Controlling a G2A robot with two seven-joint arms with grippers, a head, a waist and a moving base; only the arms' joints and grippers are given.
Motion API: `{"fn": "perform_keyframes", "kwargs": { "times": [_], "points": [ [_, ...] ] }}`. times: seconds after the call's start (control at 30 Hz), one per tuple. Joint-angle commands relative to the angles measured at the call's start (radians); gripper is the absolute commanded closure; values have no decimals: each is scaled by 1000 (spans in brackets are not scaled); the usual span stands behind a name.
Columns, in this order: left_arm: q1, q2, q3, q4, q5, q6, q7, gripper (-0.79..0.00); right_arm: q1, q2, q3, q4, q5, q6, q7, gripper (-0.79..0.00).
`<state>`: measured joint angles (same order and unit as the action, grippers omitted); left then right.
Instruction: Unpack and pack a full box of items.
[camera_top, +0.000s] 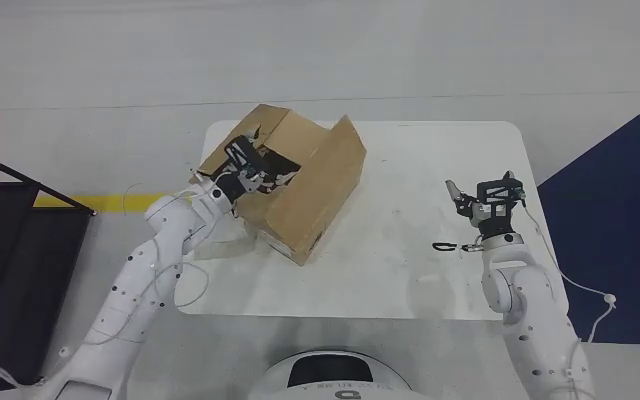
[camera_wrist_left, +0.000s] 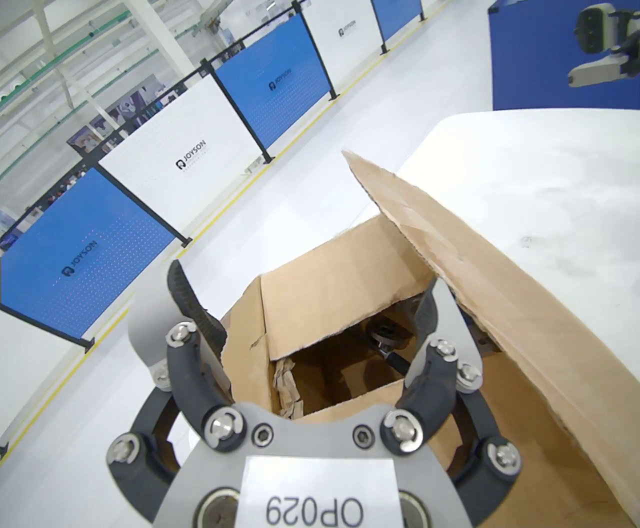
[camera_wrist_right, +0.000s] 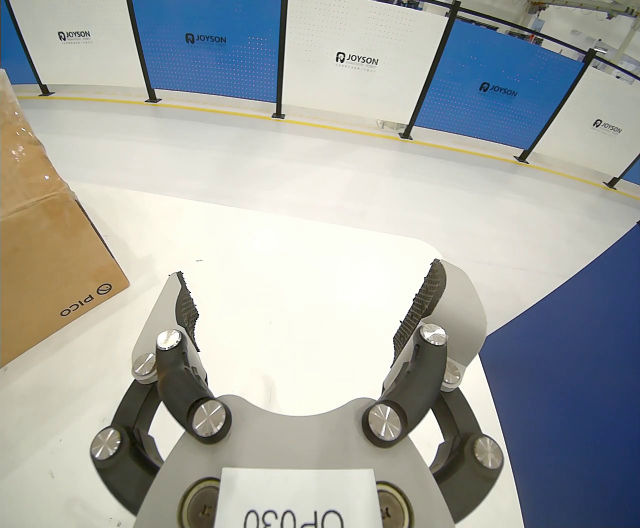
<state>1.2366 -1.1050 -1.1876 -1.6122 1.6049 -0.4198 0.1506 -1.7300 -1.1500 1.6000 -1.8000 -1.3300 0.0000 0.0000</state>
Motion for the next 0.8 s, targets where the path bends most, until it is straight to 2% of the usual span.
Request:
{"fn": "perform_keyframes", "kwargs": {
  "times": [0.0, 0.17, 0.3, 0.47, 0.57, 0.63, 0.77],
  "points": [
    [-12, -9, 37, -11, -11, 17, -9, -785, 0, 0, 0, 0, 0, 0, 0, -785],
    [-81, -44, 190, 14, 7, 41, -81, -785, 0, 0, 0, 0, 0, 0, 0, -785],
    [-117, -74, 314, 70, 52, 54, -103, -785, 0, 0, 0, 0, 0, 0, 0, -785],
    [-146, -96, 384, 161, 141, 122, -109, -785, 0, 0, 0, 0, 0, 0, 0, -785],
    [-138, -97, 359, 150, 122, 167, -70, -785, 0, 0, 0, 0, 0, 0, 0, -785],
    [-111, -86, 306, 95, 116, 198, -40, -785, 0, 0, 0, 0, 0, 0, 0, -785],
    [9, -49, 133, -69, 102, 265, 11, -785, 0, 0, 0, 0, 0, 0, 0, -785]
  ]
}}
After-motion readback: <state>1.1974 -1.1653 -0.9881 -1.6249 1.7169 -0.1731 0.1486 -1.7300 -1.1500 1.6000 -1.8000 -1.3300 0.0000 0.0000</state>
